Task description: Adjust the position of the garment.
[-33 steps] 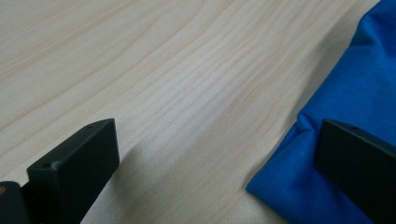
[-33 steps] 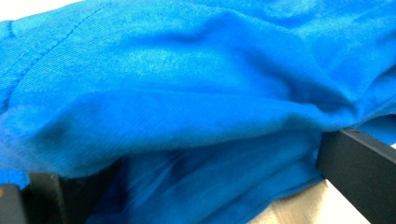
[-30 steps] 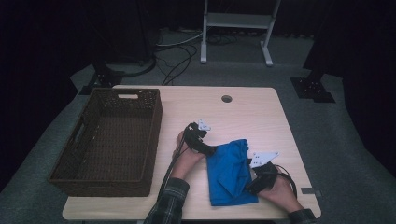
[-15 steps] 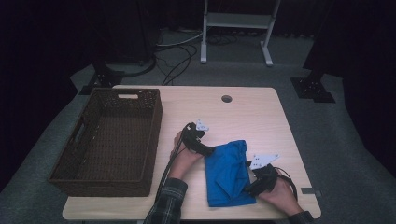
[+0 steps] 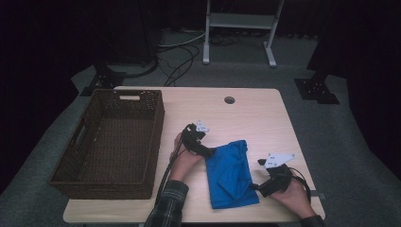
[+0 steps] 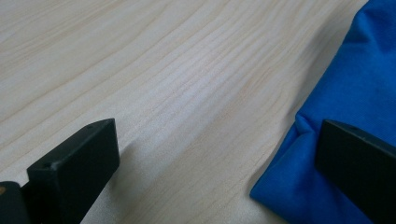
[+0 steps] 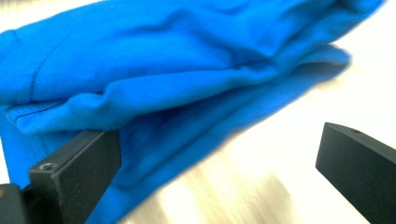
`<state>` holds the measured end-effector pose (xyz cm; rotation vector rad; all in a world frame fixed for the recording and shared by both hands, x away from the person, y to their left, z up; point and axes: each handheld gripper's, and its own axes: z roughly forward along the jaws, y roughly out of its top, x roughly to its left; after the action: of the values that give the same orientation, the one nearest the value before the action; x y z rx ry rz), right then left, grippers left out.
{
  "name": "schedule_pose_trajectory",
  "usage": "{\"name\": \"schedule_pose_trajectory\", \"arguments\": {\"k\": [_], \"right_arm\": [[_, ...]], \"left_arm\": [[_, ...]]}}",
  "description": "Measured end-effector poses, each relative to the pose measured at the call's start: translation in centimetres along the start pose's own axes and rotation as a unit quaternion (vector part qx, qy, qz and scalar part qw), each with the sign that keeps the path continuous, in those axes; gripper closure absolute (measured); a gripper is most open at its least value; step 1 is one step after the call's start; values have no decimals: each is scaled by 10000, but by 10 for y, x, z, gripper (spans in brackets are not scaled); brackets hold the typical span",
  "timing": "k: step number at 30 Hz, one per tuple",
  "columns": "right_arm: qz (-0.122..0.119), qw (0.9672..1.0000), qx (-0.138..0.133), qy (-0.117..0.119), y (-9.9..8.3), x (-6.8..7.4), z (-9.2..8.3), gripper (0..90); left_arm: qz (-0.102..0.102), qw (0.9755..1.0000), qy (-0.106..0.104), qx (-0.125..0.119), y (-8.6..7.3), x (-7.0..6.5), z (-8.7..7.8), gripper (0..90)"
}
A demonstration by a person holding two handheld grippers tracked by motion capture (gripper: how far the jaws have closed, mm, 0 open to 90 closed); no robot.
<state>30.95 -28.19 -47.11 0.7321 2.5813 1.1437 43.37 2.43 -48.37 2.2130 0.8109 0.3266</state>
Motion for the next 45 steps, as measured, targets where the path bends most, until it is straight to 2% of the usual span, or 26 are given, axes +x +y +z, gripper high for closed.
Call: {"name": "schedule_pose_trajectory", "arguments": {"k": [4,9,18,28,45], "right_arm": [[96,9997,-121,-165,1,-6,-14,0],[264,9989,-328,-213,5,-11,-28,0],[260,9985,-426,-219,23,-8,-28,0],[163,9986,-497,-118,58,1,-7,0],[116,9984,-532,135,84,9,24,0]], "left_arm": [[13,10000,-6,-1,0,0,0,1],[22,10000,-19,4,1,0,1,1],[26,10000,-24,3,2,0,2,1],[28,10000,-23,4,2,0,2,1],[18,10000,-18,2,2,0,2,1]]}}
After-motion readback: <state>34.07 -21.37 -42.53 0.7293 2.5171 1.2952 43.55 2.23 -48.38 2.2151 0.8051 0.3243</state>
